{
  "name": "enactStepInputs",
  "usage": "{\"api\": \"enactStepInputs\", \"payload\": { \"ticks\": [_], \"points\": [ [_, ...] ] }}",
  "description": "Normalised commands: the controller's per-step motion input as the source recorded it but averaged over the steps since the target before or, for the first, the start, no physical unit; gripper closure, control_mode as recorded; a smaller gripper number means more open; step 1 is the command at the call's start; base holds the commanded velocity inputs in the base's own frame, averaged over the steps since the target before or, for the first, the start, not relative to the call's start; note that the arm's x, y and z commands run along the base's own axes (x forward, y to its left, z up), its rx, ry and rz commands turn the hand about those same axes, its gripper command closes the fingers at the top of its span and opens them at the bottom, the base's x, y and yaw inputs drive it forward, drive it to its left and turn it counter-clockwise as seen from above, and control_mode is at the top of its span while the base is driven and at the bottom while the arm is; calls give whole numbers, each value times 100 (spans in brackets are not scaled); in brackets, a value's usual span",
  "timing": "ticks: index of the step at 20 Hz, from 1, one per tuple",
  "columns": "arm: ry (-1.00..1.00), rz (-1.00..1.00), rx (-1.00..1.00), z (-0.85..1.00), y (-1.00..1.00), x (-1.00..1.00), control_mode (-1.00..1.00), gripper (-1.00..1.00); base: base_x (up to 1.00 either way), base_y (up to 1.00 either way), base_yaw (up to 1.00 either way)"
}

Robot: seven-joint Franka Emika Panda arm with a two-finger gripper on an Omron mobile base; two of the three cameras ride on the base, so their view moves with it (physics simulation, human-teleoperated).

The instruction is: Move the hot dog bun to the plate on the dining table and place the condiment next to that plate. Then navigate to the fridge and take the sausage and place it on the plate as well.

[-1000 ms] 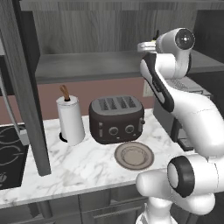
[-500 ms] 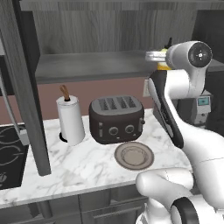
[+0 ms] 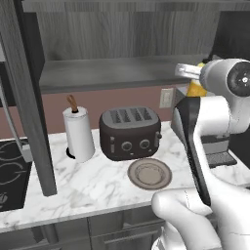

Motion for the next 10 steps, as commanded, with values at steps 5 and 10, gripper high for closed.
{"api": "enactStepInputs", "payload": {
  "ticks": [5,10],
  "points": [
    [0,-5,0,0,5,-81,-100,100,0,0,0],
    [-2,0,-1,-12,26,-61,-100,100,0,0,0]
  ]
}}
